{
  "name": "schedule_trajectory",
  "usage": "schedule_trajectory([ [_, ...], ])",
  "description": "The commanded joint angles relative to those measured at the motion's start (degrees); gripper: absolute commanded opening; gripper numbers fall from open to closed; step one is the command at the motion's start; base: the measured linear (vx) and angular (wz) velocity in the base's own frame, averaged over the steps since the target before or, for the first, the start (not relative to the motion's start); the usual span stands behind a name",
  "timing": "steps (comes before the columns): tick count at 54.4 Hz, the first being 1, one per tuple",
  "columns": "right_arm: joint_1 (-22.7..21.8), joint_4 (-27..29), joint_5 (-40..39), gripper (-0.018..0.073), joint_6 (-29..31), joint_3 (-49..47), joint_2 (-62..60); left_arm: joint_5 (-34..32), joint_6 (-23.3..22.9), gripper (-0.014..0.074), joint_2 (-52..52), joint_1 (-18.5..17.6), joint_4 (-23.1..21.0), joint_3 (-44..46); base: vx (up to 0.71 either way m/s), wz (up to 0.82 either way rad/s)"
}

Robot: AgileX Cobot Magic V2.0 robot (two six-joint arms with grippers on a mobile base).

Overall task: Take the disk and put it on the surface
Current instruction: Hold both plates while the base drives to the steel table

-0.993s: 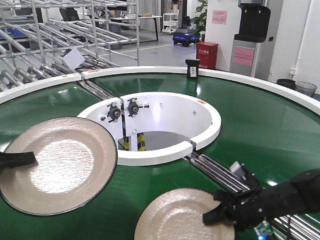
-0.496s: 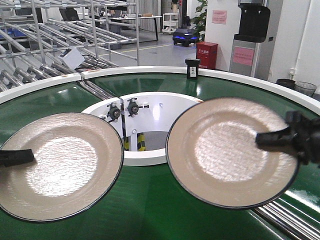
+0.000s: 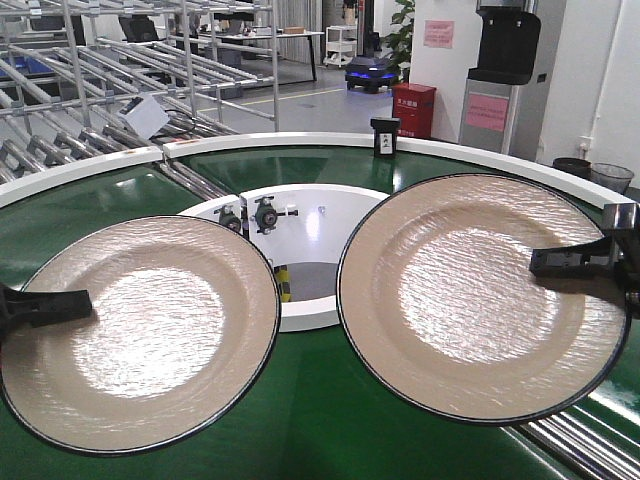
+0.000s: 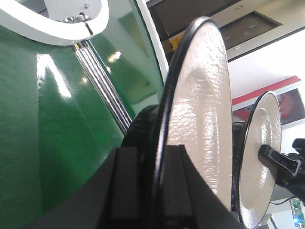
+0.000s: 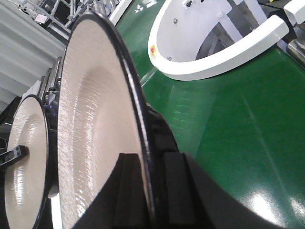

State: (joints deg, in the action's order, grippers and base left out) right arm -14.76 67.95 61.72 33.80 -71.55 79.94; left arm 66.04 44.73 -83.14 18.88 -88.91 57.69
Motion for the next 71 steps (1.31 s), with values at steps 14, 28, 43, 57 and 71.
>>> schedule_trajectory([
  [14,-0.26,7.19,-0.74,-0.0009,-0.17,-1.76,-2.04,4.11,-0.74,-0.0001,2.63,-0.31,-7.02,1.68,0.0,0.0],
  [28,-0.26,7.19,-0.94,-0.0009,-0.18,-1.76,-2.04,4.11,-0.74,-0.0001,2.63,-0.31,-7.02,1.68,0.0,0.0],
  [43,-0.26,7.19,-0.94,-0.0009,-0.18,-1.76,-2.04,4.11,-0.74,-0.0001,2.63,-0.31,-7.02,1.68,-0.02,-0.07],
  [57,-0.26,7.19,-0.99,-0.0009,-0.18,-1.76,-1.91,4.11,-0.74,-0.0001,2.63,-0.31,-7.02,1.68,-0.08,-0.34],
  [71,-0.26,7.19,-0.99,-0.0009,-0.26,-1.76,-1.91,4.11,-0.74,-0.0001,2.63,-0.31,-6.96,1.68,-0.14,-0.52],
])
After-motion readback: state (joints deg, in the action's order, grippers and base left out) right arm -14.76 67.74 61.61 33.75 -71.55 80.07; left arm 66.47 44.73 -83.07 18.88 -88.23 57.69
